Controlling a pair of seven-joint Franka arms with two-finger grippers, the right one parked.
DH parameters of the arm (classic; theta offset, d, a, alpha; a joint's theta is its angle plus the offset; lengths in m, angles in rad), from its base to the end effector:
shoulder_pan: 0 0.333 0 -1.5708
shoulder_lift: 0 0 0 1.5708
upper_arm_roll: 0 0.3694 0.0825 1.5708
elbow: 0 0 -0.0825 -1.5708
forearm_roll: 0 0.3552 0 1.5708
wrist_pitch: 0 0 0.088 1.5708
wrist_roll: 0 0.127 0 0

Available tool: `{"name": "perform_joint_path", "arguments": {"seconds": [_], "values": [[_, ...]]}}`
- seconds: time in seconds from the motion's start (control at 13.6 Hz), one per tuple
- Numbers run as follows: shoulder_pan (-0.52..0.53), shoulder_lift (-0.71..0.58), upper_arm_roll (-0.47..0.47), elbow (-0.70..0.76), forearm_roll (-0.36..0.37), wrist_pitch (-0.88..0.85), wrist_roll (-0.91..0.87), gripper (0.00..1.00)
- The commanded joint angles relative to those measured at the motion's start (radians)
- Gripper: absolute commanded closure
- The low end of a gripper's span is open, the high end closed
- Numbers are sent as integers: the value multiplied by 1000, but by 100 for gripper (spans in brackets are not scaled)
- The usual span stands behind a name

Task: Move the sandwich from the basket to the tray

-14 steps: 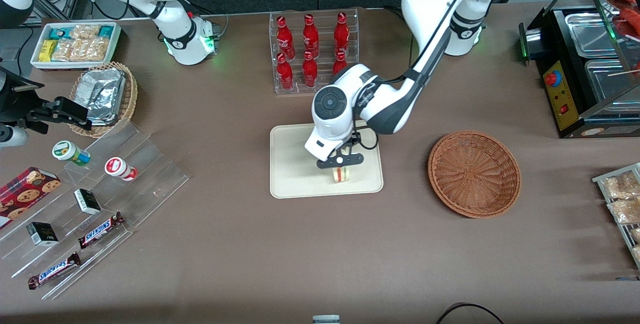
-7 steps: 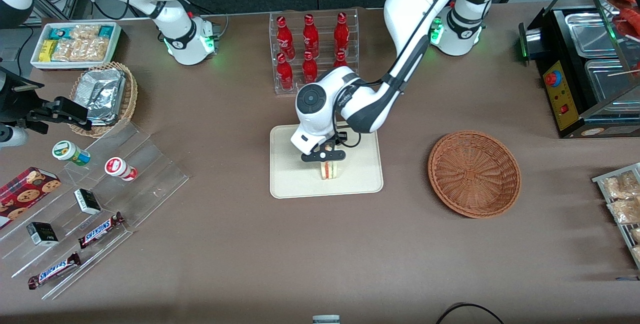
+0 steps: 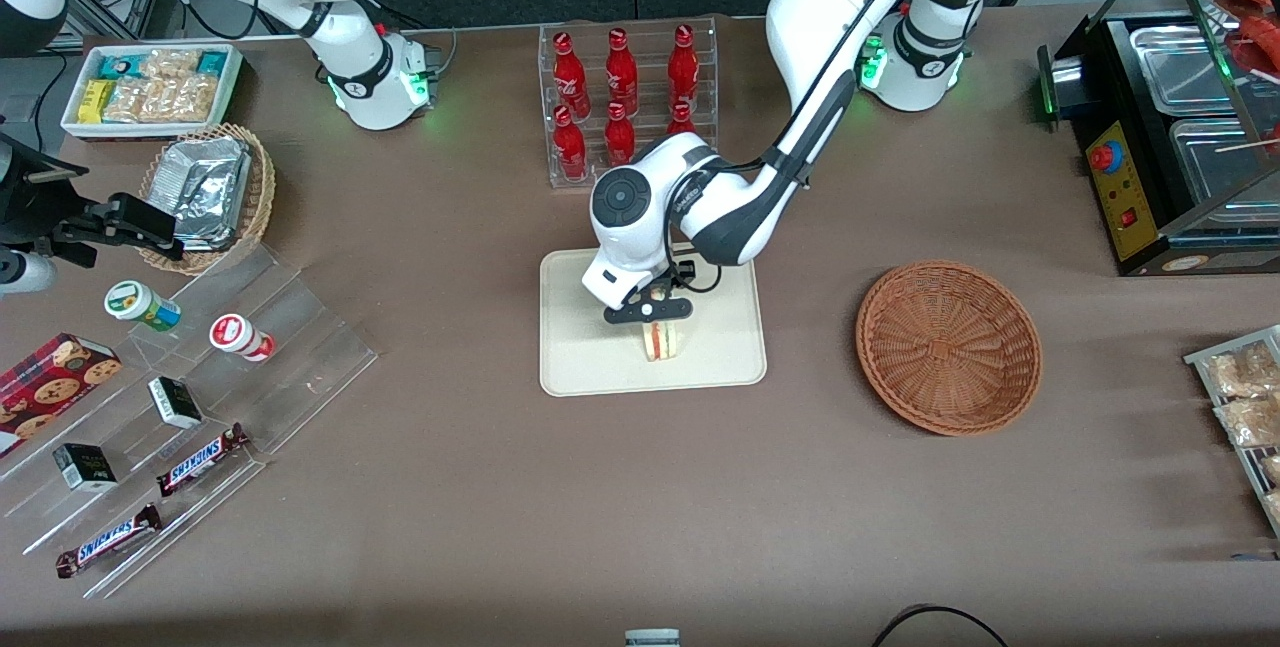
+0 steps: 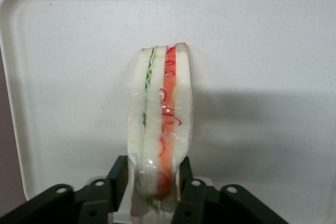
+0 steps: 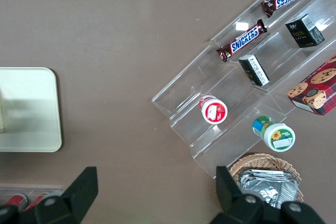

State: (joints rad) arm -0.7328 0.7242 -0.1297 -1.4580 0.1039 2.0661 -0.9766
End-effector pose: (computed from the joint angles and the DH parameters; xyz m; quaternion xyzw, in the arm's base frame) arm 0.4867 -0.5277 0.2852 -0.9976 -0.0435 0.0327 0.0438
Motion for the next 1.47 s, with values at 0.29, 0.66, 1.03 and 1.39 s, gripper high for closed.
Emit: {"name": "perform_joint_path", "arguments": {"seconds": [0.29, 0.66, 1.03, 1.39], "values": [[28, -90, 21, 34, 8, -93, -51, 0], [206, -299, 22, 30, 5, -299, -10, 0], [390, -403, 22, 27, 5, -463, 175, 0], [567, -505, 22, 25, 2, -605, 482, 0]]}}
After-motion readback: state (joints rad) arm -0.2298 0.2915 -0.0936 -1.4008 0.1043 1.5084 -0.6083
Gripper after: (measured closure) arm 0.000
